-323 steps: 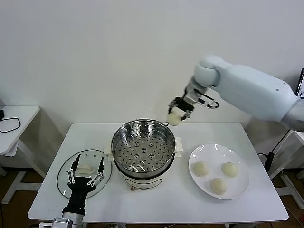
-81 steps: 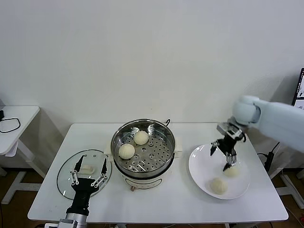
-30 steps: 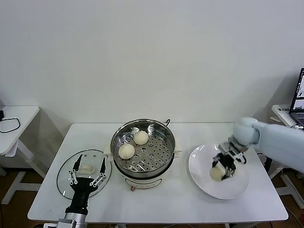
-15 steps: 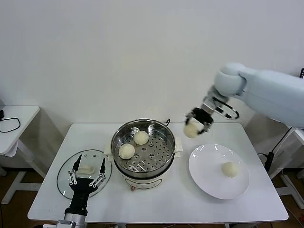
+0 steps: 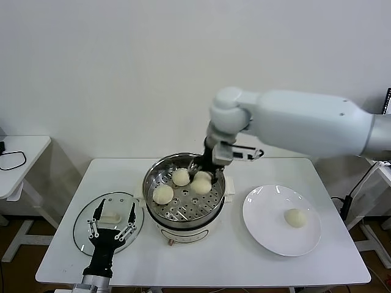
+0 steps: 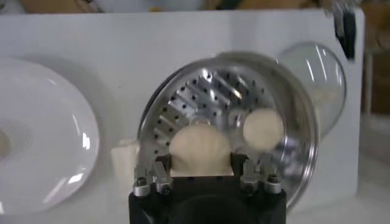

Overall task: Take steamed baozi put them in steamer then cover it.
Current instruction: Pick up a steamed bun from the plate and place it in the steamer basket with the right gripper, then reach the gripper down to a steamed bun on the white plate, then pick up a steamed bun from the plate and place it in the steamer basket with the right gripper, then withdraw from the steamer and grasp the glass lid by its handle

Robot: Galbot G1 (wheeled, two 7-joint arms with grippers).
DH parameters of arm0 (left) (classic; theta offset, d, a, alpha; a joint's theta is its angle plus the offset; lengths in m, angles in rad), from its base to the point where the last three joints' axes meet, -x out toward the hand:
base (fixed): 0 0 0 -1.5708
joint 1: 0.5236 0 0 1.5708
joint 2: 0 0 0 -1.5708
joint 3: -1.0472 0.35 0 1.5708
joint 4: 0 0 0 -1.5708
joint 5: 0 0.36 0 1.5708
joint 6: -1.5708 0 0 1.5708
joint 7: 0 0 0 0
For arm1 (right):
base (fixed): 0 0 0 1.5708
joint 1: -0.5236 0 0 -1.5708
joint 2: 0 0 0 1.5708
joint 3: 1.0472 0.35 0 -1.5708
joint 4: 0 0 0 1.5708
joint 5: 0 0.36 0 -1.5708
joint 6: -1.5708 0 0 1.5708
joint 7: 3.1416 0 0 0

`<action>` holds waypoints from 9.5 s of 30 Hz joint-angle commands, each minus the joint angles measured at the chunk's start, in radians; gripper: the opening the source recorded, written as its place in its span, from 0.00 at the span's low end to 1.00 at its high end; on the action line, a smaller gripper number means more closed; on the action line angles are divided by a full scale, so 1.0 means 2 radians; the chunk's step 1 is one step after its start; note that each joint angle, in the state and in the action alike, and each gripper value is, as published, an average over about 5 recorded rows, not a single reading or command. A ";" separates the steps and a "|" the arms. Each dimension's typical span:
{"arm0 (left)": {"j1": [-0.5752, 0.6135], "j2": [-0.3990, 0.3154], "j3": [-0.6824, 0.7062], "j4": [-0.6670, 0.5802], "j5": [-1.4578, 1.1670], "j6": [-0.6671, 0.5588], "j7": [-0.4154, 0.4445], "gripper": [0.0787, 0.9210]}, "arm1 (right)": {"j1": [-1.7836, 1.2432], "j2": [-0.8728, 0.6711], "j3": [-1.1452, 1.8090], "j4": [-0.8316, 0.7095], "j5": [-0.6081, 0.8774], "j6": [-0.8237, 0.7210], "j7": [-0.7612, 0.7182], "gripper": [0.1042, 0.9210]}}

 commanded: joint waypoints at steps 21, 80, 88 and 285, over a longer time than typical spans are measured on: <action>0.000 0.004 -0.003 0.001 -0.001 -0.011 -0.002 0.88 | -0.097 0.061 0.013 -0.027 -0.137 0.068 0.023 0.72; -0.009 0.005 -0.013 0.009 -0.001 -0.006 -0.002 0.88 | -0.225 -0.254 0.034 -0.218 0.119 -0.328 0.026 0.88; -0.005 0.003 -0.014 0.008 -0.001 -0.007 -0.002 0.88 | -0.237 -0.240 0.039 -0.231 0.114 -0.326 0.039 0.88; -0.221 0.064 -0.053 0.367 0.669 0.018 -0.153 0.88 | -0.925 0.008 0.832 -0.008 0.167 -0.073 0.661 0.88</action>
